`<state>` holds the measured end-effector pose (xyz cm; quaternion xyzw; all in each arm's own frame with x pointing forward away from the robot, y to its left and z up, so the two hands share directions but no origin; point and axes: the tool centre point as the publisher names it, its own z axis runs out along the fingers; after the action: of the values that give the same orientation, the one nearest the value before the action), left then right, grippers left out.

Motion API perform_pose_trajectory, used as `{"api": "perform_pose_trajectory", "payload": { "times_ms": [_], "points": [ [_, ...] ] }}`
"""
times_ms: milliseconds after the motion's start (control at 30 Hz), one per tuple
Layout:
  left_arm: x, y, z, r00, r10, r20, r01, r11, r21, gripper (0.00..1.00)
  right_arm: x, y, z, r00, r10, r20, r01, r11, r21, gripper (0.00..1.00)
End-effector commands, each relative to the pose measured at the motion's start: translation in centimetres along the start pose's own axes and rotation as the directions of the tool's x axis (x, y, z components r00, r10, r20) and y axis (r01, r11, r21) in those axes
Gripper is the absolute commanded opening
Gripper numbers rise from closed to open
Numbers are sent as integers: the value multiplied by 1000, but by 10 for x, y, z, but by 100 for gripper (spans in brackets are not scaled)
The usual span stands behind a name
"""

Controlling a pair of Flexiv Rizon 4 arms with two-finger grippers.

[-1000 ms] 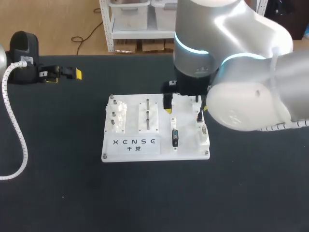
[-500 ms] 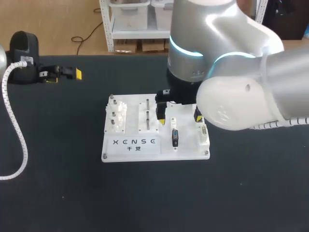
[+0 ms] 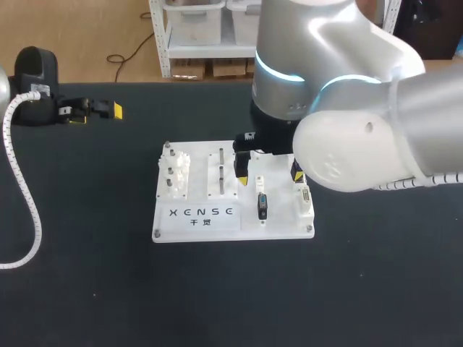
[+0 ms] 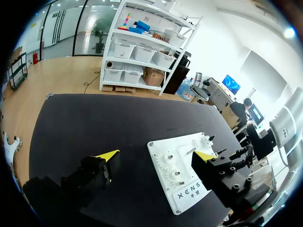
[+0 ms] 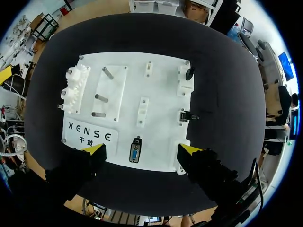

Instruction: Insert the USB connector, Ethernet cable, and multi-pin plug into their matching sockets one by one.

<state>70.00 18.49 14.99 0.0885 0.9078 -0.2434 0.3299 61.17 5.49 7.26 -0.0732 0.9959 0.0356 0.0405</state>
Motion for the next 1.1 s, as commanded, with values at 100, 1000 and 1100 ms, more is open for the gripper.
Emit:
{"api": "perform_pose_trajectory", "payload": {
  "times_ms": [100, 1000, 1100],
  "points": [
    [0, 0, 0, 1000, 0, 0, 0, 1000, 0, 100, 2, 1, 2, 999, -23, 32, 22, 999, 32, 100],
    [0, 0, 0, 1000, 0, 0, 0, 1000, 0, 100, 19, 6, 38, 989, 146, 16, -147, 983, 109, 100],
    [0, 0, 0, 1000, 0, 0, 0, 1000, 0, 100, 18, 4, 40, 988, 151, 11, -152, 982, 111, 75]
  ]
}}
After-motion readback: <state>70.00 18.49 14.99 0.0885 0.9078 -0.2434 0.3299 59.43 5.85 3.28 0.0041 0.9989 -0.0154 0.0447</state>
